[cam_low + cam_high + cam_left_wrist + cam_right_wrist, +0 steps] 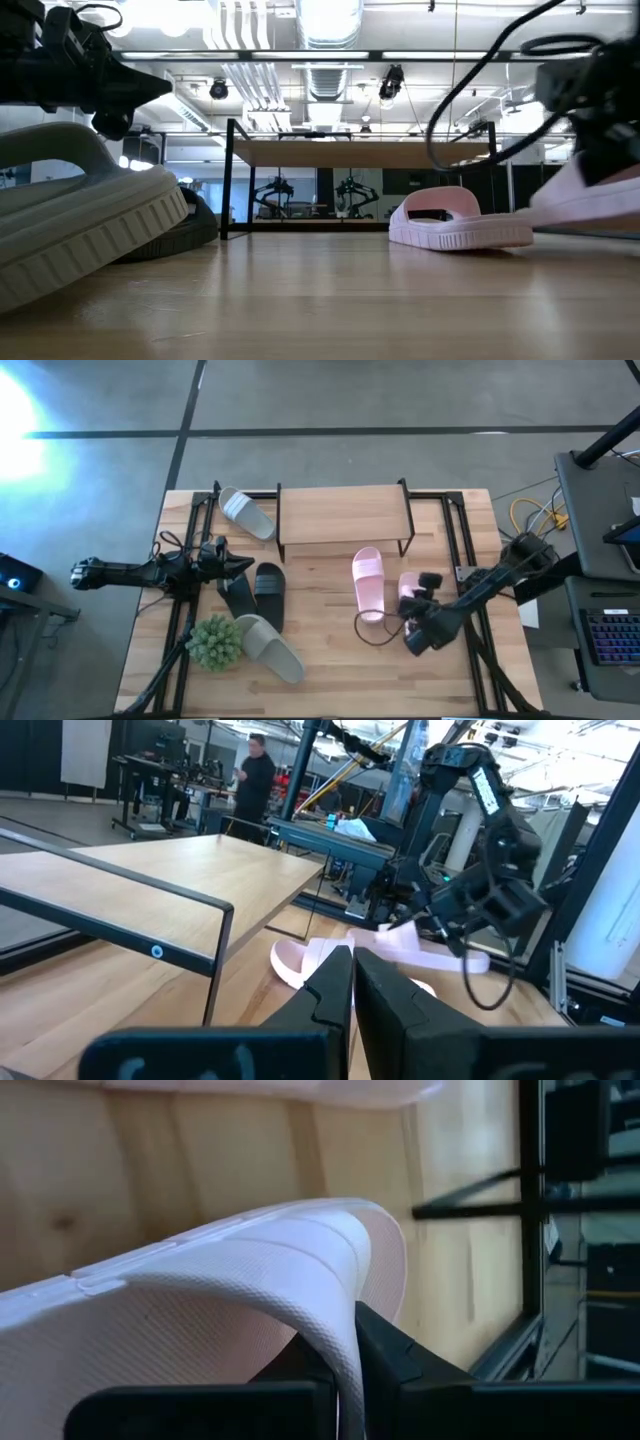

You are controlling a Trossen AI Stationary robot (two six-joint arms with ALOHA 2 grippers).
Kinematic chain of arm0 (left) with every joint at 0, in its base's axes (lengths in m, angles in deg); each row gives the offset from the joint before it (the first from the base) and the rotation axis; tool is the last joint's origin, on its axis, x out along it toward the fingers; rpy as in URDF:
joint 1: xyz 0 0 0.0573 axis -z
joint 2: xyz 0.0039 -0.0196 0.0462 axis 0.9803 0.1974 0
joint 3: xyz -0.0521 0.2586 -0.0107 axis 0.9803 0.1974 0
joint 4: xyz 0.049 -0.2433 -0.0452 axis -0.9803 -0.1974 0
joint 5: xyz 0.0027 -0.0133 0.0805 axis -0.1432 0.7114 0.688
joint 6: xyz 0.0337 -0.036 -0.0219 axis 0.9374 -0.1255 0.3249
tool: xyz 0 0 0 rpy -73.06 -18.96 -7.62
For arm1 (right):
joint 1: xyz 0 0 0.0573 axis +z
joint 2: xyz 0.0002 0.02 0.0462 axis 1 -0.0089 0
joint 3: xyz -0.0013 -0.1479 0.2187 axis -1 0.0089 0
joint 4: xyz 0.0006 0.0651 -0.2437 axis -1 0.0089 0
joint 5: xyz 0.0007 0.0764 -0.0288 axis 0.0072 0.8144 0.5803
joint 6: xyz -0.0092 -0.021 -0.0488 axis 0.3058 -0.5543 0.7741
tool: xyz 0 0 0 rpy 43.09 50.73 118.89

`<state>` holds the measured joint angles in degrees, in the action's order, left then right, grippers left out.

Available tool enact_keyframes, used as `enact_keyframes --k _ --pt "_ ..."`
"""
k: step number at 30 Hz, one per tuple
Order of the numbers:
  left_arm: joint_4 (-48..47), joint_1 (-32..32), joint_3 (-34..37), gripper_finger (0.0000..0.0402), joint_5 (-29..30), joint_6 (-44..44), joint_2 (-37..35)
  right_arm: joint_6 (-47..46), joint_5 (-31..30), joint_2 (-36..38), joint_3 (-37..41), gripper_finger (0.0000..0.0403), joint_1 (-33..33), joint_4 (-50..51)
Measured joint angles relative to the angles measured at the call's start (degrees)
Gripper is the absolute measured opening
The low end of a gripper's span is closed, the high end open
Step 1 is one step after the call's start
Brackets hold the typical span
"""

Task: Pick and place slides into the shelf
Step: Put the pink slide under the shelf

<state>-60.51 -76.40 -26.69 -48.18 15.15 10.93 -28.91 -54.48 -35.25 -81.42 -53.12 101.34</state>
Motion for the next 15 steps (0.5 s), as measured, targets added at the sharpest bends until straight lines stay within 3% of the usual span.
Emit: enact_keyframes --k 5,15 --pt "0.02 0.01 0.00 0.0000 -0.02 -0.01 0.00 11.33 -3.58 0.51 1.58 0.0012 -5.91 -7.43" --pt "0.03 0.01 0.00 0.0000 0.00 0.00 0.00 23.95 -10.44 0.40 1.73 0.0013 -15.82 -16.96"
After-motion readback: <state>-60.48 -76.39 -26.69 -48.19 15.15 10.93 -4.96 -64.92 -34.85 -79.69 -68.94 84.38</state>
